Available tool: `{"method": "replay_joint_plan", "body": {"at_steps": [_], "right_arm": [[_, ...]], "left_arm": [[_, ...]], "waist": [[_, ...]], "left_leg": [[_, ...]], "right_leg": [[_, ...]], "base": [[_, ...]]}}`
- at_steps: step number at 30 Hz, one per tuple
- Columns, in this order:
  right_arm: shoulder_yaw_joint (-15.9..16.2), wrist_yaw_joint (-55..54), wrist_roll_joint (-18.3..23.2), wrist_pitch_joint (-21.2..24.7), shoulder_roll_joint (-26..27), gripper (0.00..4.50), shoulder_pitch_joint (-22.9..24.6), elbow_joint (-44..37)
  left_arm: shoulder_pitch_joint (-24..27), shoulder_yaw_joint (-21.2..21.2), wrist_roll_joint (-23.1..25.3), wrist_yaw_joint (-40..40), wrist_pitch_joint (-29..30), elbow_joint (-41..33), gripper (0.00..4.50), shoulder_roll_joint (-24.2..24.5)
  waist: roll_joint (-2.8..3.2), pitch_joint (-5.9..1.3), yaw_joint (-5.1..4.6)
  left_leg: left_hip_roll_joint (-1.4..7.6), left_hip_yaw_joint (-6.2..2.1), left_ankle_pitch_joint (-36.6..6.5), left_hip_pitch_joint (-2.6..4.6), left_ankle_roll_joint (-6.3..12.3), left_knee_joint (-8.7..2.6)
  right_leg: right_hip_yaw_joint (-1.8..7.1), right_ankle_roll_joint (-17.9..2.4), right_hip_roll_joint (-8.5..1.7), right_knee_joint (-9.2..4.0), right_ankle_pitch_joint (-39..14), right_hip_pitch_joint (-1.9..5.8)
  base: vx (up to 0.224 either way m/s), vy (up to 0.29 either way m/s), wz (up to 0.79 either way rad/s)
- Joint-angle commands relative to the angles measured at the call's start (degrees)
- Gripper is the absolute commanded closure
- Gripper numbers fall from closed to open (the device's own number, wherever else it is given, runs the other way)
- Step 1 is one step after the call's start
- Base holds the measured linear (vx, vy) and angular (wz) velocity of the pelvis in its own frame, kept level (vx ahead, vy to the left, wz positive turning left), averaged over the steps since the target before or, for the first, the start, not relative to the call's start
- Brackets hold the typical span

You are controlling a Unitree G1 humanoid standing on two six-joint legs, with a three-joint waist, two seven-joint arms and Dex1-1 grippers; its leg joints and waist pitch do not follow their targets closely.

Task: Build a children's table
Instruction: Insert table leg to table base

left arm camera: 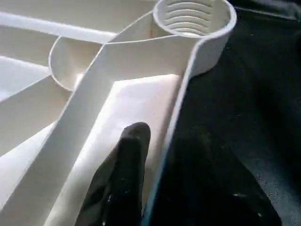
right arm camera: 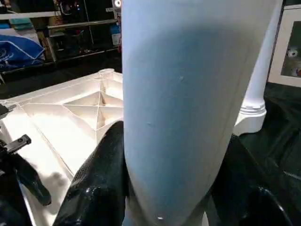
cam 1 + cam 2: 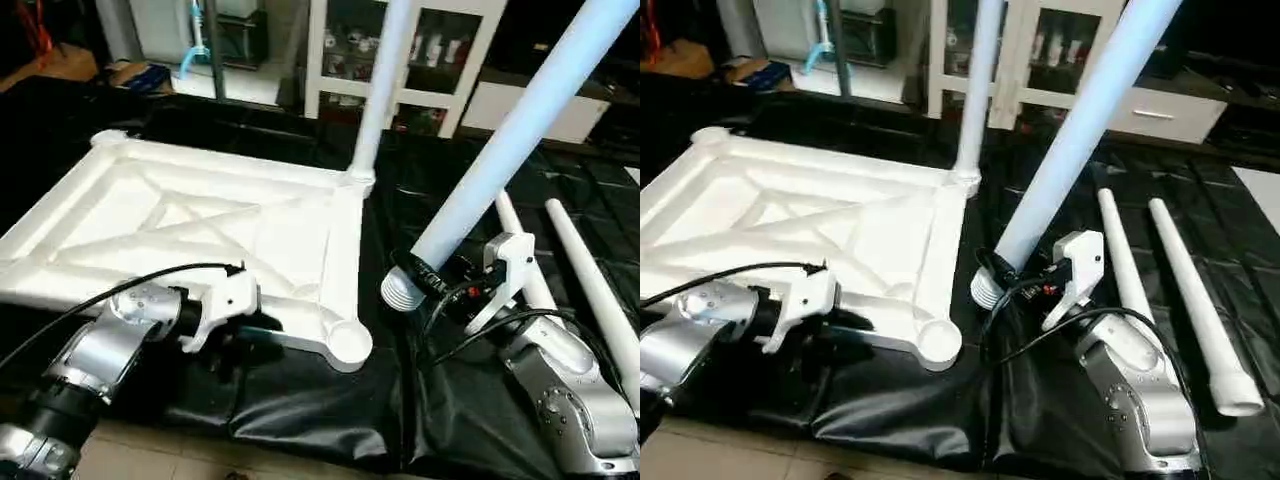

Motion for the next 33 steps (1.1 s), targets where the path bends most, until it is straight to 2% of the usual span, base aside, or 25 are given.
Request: {"method": "replay_joint_plan", "body": {"at_steps": [1, 8, 18, 22, 24, 25, 27, 28, 31, 33], "right_arm": [[-0.5, 0.2, 0.2, 0.4, -0.1, 2.62, -0.8, -1.0], [-0.3, 0.3, 0.2, 0.2, -0.3, 2.62, -1.3, -0.5], [0.4, 0.0, 0.4, 0.6, 0.7, 2.62, -2.3, 0.1], [1.1, 0.0, 0.3, 0.8, 1.5, 2.62, -3.3, 1.6], [1.3, -0.3, 0.0, 1.3, 1.8, 2.62, -4.4, 3.1], [1.3, -0.3, 0.0, 1.3, 1.8, 2.62, -4.4, 3.1], [2.2, -0.7, -1.9, 0.9, 2.0, 2.62, -6.8, 6.1], [2.5, -0.6, -2.2, 0.7, 2.2, 2.62, -7.8, 7.0], [2.3, -0.2, -1.6, 0.9, 2.8, 2.62, -9.2, 7.9], [2.5, -0.1, -2.0, 0.6, 3.4, 2.62, -11.9, 10.8]], "left_arm": [[-1.5, 0.5, -0.2, -1.0, -1.7, -0.3, 3.24, -0.1], [-2.3, 0.3, 0.6, -0.6, -2.5, 0.7, 3.71, 0.1], [-2.1, -1.6, 5.9, 6.3, 1.7, -0.4, 3.83, -2.0], [-2.0, -1.6, 7.4, 11.0, 7.8, -1.0, 3.83, -4.1], [-1.8, -1.0, 6.8, 13.3, 11.6, -1.8, 3.83, -6.0], [-1.8, -0.9, 6.8, 13.4, 11.7, -1.8, 3.83, -6.1], [-1.7, -0.2, 7.1, 16.5, 15.5, -3.1, 3.83, -8.3], [-1.6, 0.0, 7.6, 17.3, 16.6, -3.7, 3.83, -8.5], [-1.4, -0.4, 9.1, 18.0, 17.9, -4.7, 3.84, -7.9], [-1.3, 0.4, 9.3, 19.5, 21.4, -6.1, 3.84, -7.9]], "waist": [[0.54, -3.02, -0.18], [0.53, -2.99, -0.12], [0.36, -2.82, -0.10], [0.34, -2.92, -0.21], [0.19, -2.98, -0.30], [0.02, -2.95, -0.36], [0.12, -3.05, -0.58], [-0.10, -3.07, -0.75], [-0.15, -3.11, -0.59], [-0.21, -3.17, -0.56]], "left_leg": [[5.96, -2.67, -8.1, 1.49, -0.82, -5.79], [5.93, -2.58, -8.2, 1.55, -0.73, -5.79], [6.16, -2.74, -10.7, 1.51, -1.80, -5.98], [6.10, -2.75, -9.2, 1.38, -1.46, -5.87], [5.99, -2.72, -8.0, 1.26, -0.81, -5.66], [5.95, -2.71, -7.6, 1.19, -0.47, -5.61], [6.00, -2.80, -6.6, 0.99, -0.19, -5.53], [5.92, -2.70, -6.2, 1.02, 0.08, -5.43], [5.87, -2.67, -5.1, 0.94, 1.16, -5.27], [5.93, -2.69, -4.1, 1.00, 1.60, -5.26]], "right_leg": [[3.35, -13.6, -5.96, -3.78, -4.8, 1.27], [3.35, -13.8, -5.95, -3.78, -4.6, 1.23], [3.45, -13.1, -6.29, -4.18, -8.7, 1.14], [3.46, -13.2, -6.23, -4.06, -7.1, 1.28], [3.47, -13.7, -6.30, -4.05, -6.3, 1.44], [3.44, -14.0, -6.32, -4.09, -6.4, 1.47], [3.39, -14.2, -6.33, -3.89, -5.7, 1.67], [3.36, -14.4, -6.19, -4.01, -5.5, 1.62], [3.45, -14.1, -6.26, -4.02, -5.1, 1.76], [3.34, -14.2, -6.15, -3.82, -4.2, 1.73]], "base": [[0.000, 0.000, 0.00], [0.000, 0.000, 0.00], [0.000, 0.000, 0.00], [0.000, 0.000, 0.00], [0.000, 0.000, 0.00], [0.000, 0.000, 0.00], [0.000, 0.000, 0.00], [0.000, 0.000, 0.00], [0.000, 0.000, 0.00], [0.000, 0.000, 0.00]]}}
